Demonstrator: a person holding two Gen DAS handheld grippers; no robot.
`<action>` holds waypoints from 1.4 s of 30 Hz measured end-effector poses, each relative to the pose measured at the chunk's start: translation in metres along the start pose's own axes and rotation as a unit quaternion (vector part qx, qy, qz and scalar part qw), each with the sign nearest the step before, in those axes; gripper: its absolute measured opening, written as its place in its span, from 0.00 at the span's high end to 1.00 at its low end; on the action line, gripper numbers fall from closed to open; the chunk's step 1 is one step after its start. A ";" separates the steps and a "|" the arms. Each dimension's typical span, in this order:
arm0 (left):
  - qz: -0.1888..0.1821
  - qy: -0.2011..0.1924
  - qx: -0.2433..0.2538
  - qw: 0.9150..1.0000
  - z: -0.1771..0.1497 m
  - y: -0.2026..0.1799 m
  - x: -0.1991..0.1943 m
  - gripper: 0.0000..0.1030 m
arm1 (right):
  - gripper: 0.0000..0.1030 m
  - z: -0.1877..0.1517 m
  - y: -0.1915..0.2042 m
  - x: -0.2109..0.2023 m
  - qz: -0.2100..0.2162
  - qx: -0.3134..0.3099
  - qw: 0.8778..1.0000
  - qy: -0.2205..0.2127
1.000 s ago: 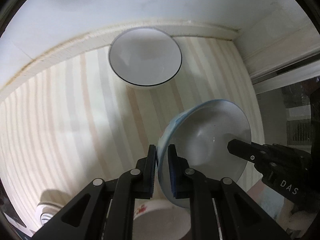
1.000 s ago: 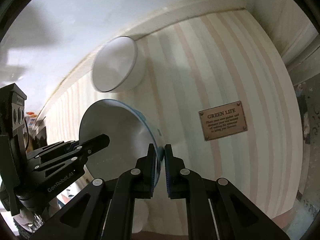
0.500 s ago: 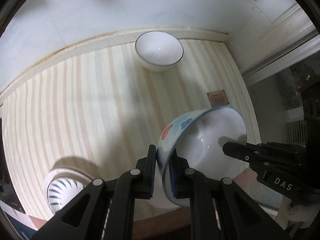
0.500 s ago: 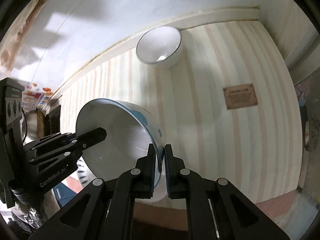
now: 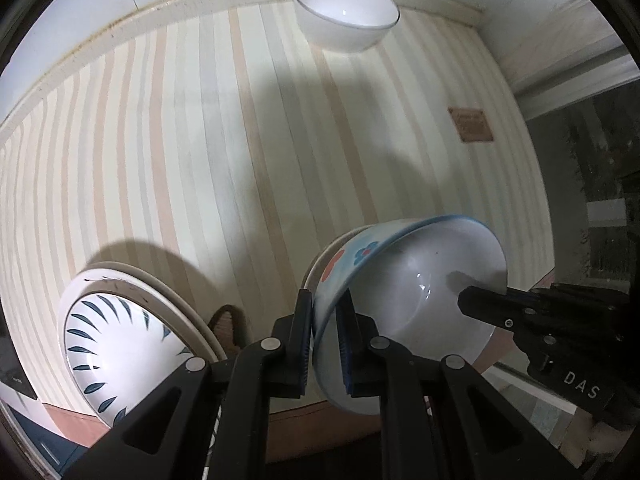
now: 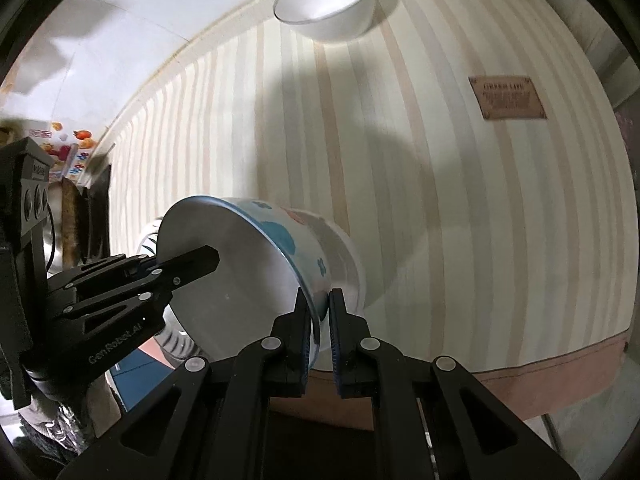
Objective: Organize plates and bowls
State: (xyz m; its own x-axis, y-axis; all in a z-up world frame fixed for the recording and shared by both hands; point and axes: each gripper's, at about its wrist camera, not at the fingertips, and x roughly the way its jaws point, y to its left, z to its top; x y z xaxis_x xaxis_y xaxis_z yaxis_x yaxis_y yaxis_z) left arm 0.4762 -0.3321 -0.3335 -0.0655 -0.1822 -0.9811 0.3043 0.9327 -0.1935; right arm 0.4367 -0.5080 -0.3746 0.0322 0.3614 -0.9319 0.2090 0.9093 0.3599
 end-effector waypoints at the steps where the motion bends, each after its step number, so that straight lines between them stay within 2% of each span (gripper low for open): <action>1: 0.001 0.002 0.001 1.000 0.001 -0.002 0.004 0.90 | 0.90 -0.001 -0.002 0.003 -0.002 0.002 1.000 0.003; 12: 0.027 0.018 0.019 0.999 0.002 -0.009 0.025 0.90 | 0.90 0.003 -0.012 0.015 -0.006 0.012 1.000 0.018; 29: 0.069 0.010 0.043 0.997 0.004 -0.016 0.032 0.90 | 0.90 0.009 -0.012 0.025 -0.001 0.018 0.999 0.038; 36: 0.067 0.008 0.043 0.997 0.005 -0.010 0.030 0.90 | 0.90 0.008 -0.016 0.025 0.011 0.027 0.999 0.040; 42: 0.049 -0.022 0.025 0.998 0.009 0.004 -0.004 0.90 | 0.90 0.014 -0.026 0.014 0.038 0.046 0.998 0.034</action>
State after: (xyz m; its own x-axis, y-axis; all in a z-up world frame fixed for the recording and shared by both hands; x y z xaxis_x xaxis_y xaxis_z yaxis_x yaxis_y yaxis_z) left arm 0.4866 -0.3310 -0.3301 0.0082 -0.1053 -0.9944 0.3553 0.9299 -0.0955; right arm 0.4450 -0.5296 -0.3973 -0.0148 0.4450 -0.8954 0.2966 0.8571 0.4211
